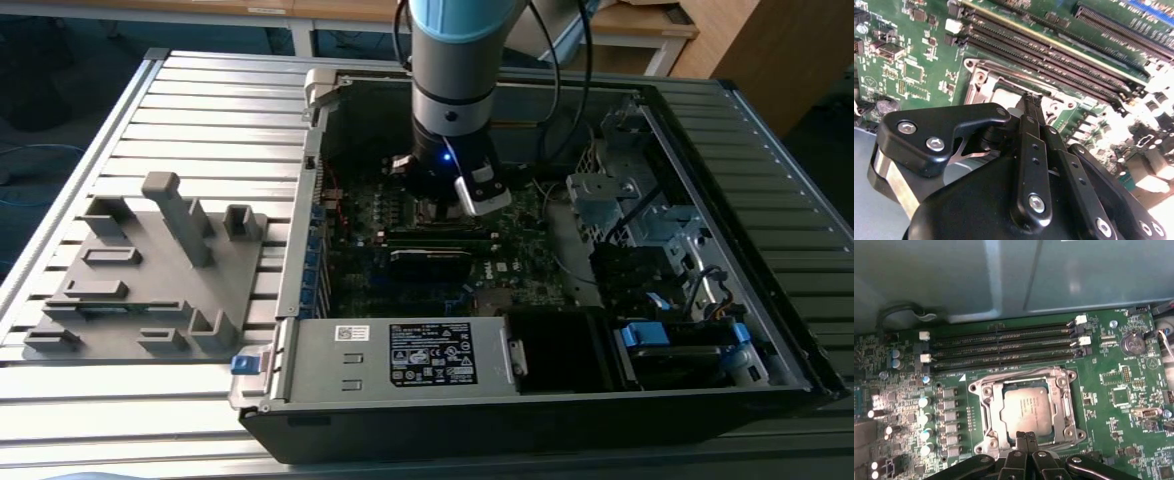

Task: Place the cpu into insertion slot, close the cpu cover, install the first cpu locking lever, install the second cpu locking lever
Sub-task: 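Install the second cpu locking lever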

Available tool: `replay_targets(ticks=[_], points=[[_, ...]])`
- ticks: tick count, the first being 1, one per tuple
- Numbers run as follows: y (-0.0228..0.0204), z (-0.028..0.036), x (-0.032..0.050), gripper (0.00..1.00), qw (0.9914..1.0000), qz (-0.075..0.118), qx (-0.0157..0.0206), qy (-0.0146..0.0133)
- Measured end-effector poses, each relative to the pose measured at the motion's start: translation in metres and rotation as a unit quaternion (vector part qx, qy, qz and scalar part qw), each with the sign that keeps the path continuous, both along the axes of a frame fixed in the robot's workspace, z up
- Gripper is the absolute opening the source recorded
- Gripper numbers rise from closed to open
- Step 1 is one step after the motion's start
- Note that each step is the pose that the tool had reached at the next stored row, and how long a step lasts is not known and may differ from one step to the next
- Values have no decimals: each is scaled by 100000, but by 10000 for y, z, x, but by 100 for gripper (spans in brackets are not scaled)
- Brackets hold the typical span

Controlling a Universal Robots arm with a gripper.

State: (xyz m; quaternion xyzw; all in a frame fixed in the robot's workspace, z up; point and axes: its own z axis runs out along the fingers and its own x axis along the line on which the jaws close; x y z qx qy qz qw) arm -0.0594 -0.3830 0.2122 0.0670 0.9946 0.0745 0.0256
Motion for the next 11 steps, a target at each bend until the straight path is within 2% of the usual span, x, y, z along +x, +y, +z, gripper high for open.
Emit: replay_targets(ticks=[11], points=[[181,0,33,11,100000,-3,-2,0]])
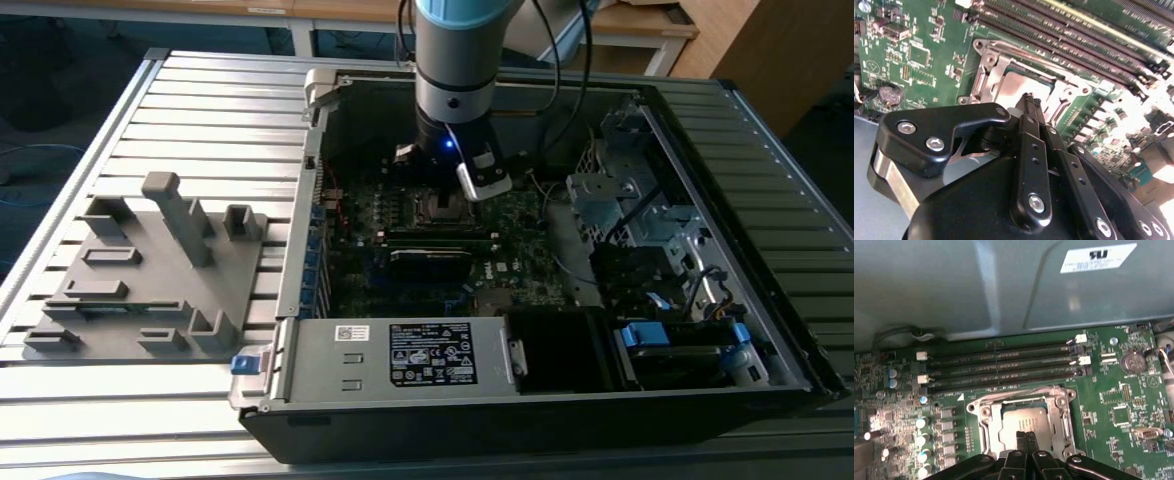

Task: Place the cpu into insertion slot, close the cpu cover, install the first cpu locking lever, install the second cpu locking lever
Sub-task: 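Install the second cpu locking lever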

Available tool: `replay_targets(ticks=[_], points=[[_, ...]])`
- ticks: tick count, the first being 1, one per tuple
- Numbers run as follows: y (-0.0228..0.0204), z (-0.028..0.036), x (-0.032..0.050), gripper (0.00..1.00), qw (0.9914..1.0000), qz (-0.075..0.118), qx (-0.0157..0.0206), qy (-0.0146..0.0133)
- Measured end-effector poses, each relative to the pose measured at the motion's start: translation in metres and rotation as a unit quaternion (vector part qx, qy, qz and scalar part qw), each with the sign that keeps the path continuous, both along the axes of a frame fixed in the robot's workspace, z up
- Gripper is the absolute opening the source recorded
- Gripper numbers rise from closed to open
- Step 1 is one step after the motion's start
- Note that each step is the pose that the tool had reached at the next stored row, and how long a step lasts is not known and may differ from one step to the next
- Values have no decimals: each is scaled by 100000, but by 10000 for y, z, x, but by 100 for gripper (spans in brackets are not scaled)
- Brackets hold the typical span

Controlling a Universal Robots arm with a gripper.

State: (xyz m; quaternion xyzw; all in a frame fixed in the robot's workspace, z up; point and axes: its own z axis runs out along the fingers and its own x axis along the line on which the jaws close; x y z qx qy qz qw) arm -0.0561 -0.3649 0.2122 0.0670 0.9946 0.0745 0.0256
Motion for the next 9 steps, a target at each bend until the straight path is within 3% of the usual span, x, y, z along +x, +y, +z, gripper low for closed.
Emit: replay_targets(ticks=[9], points=[[17,34,9,11,100000,3,11,88]])
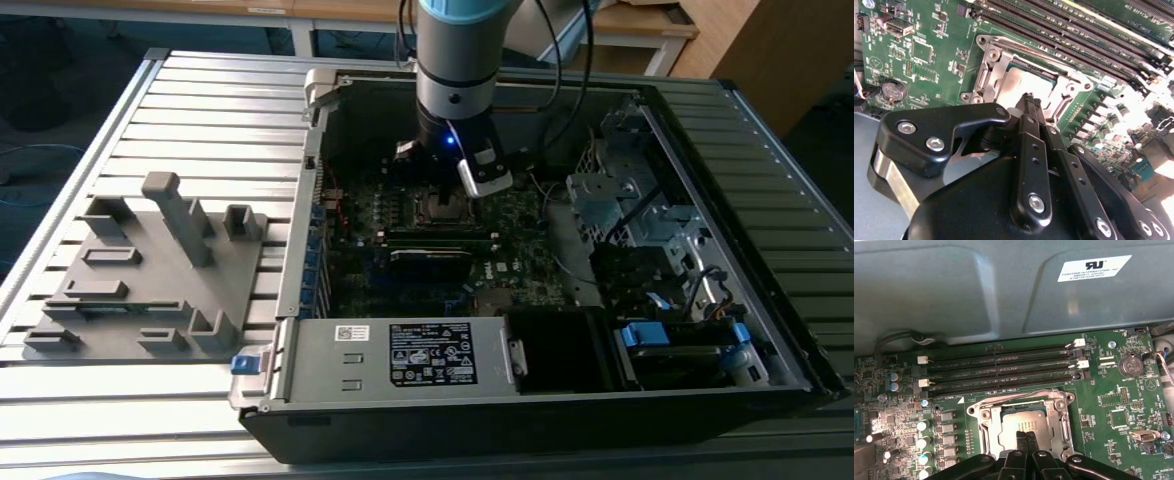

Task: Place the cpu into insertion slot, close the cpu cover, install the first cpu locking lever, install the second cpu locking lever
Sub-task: 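Install the second cpu locking lever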

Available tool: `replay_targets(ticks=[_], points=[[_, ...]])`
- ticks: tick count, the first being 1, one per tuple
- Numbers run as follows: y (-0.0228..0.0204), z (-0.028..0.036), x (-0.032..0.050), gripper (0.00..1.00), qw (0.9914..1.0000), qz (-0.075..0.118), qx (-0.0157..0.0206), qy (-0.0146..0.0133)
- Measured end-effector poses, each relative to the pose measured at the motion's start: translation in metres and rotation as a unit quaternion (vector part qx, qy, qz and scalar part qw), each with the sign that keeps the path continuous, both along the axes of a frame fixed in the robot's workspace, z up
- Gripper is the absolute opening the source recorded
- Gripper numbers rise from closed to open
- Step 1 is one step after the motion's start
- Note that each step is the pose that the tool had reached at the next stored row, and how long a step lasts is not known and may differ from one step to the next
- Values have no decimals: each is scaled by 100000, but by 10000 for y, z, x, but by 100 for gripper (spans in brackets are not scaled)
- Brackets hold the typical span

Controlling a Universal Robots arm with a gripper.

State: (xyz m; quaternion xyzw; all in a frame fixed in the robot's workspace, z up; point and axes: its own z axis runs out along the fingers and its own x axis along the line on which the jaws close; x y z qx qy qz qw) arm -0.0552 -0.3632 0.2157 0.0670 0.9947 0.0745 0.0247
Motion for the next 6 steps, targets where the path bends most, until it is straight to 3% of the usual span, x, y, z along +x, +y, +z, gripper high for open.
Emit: replay_targets(ticks=[6], points=[[0,10,0,11,100000,0,-5,1]])
